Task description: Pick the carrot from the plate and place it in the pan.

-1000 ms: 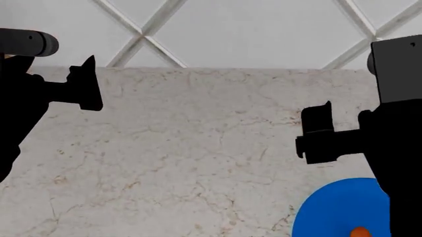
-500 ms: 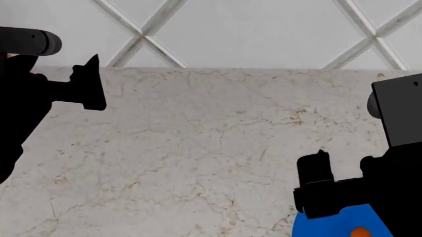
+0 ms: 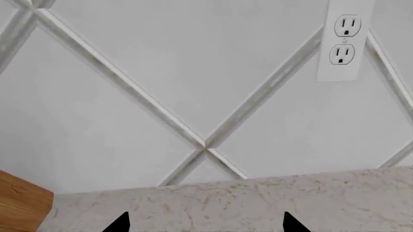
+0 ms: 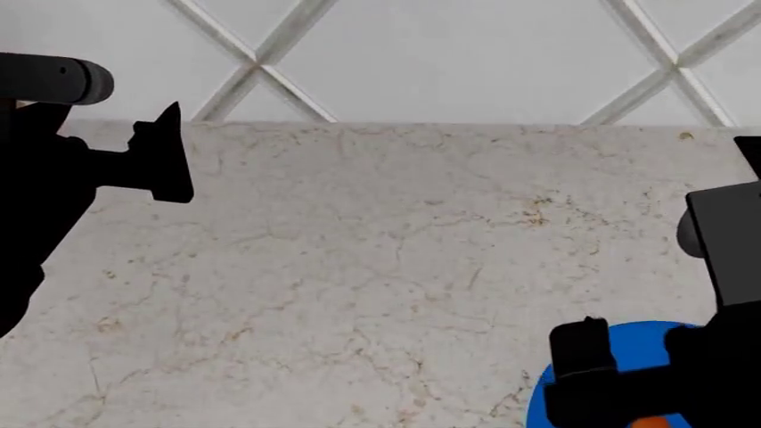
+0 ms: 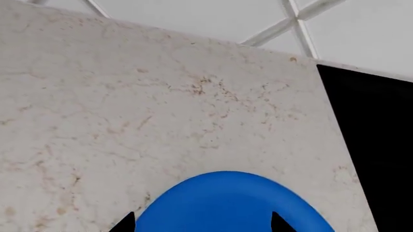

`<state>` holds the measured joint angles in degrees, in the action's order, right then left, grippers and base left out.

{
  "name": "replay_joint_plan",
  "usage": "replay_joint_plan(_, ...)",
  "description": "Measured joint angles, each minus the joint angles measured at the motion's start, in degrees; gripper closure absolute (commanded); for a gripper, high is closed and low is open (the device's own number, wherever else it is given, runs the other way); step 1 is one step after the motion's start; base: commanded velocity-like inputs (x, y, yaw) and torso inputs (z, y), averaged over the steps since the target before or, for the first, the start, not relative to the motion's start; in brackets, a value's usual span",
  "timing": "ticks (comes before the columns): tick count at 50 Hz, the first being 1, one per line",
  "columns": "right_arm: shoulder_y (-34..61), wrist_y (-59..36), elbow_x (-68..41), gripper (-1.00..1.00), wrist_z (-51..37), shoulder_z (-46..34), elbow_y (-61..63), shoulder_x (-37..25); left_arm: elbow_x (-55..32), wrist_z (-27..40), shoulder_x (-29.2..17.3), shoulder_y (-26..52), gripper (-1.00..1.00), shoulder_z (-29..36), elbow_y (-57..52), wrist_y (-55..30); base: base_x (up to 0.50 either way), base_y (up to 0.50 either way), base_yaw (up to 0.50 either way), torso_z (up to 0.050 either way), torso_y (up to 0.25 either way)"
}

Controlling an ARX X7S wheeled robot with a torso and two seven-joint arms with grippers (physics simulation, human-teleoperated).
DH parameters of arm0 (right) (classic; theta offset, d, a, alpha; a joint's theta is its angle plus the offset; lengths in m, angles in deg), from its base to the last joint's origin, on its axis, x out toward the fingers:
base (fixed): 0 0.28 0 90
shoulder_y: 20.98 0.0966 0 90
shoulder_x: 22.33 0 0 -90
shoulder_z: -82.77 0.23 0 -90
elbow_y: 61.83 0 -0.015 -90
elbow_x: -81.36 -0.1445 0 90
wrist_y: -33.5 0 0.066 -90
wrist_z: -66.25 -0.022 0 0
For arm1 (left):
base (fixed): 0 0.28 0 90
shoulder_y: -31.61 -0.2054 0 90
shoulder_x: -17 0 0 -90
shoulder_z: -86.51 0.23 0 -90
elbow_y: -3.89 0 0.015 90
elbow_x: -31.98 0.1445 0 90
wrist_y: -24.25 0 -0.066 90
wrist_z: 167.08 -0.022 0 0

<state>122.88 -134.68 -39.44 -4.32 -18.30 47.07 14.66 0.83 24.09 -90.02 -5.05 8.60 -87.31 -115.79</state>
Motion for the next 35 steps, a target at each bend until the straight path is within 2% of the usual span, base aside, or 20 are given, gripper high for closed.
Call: replay_joint_plan(35,-7.68,0.22,7.0,-1.0,5.39,2.53,0.36,-2.09,-0.57,0.37,-0.34,-0.34,-1.0,0.26,0.08,0.45,0.0,0.0,0.0,0.0,0.0)
